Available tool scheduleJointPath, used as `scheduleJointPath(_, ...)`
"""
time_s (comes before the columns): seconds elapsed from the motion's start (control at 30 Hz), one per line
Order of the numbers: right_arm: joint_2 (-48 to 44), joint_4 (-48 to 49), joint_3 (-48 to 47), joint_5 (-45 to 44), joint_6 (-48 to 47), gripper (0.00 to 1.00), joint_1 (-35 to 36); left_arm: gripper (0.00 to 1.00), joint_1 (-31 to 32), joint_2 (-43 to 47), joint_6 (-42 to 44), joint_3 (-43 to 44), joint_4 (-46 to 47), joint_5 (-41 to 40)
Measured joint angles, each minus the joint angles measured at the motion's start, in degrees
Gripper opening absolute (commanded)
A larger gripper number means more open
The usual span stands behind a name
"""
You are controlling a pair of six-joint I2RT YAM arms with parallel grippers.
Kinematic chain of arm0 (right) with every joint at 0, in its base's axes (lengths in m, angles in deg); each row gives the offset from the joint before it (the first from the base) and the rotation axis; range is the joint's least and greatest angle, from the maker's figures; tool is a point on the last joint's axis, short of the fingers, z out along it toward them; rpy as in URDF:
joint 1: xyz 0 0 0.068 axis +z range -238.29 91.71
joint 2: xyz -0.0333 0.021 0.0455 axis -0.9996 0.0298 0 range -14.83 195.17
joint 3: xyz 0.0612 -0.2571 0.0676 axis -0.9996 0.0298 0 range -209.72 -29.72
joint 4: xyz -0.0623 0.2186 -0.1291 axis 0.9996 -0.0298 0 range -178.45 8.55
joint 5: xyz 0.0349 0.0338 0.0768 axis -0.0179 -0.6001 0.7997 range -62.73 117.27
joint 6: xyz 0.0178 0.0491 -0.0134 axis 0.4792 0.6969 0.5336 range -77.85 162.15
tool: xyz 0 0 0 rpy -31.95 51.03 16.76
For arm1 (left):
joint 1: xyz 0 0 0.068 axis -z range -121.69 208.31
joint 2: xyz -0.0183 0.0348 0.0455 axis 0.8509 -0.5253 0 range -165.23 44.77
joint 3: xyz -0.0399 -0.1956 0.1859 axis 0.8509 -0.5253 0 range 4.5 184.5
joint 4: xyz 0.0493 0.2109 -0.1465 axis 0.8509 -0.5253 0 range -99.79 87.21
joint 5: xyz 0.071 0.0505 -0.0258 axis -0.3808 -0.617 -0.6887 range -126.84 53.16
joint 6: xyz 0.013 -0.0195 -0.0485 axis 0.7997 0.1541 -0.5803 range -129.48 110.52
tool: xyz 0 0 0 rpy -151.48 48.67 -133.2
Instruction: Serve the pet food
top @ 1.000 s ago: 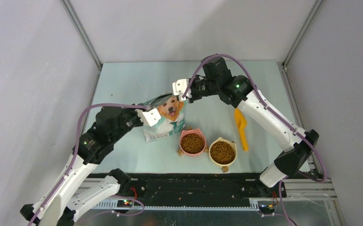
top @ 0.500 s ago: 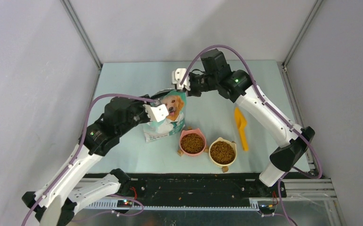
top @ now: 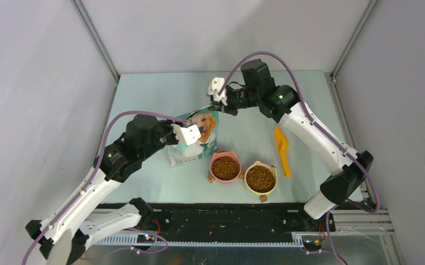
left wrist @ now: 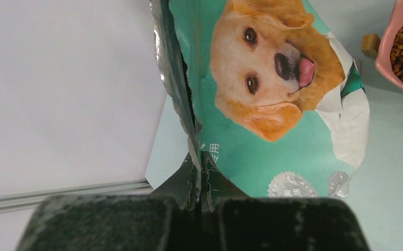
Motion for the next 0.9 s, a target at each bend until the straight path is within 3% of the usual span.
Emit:
scheduleJointPath(0.27, -2.12, -1.75, 1.11, 0.72, -6.16, 0.32, 1.14, 0.00, 0.24, -0.83, -0.22, 1.81, -2.32, 0.52)
scheduleJointPath(0.53, 0.66, -7.08, -3.43, -1.77, -10.38, 0.35, 3.72, 0.00, 0.61, -1.18, -0.61, 2.25, -3.08, 0.50)
scheduleJointPath(0.73, 1.55, -7.54, -3.43, -5.11, -11.34, 0.17, 5.64, 0.00, 0.87, -1.20, -0.63, 2.38, -3.37, 0.50)
scheduleJointPath(0.83, 1.55, -6.82, -3.43, -6.32, -11.23, 0.00, 5.86, 0.00, 0.98, -1.20, -0.61, 2.38, -3.39, 0.50)
scheduleJointPath(0.9, 1.55, -6.03, -3.43, -7.28, -11.15, 0.00, 6.10, 0.00, 0.98, -1.20, -0.63, 2.47, -3.50, 0.48)
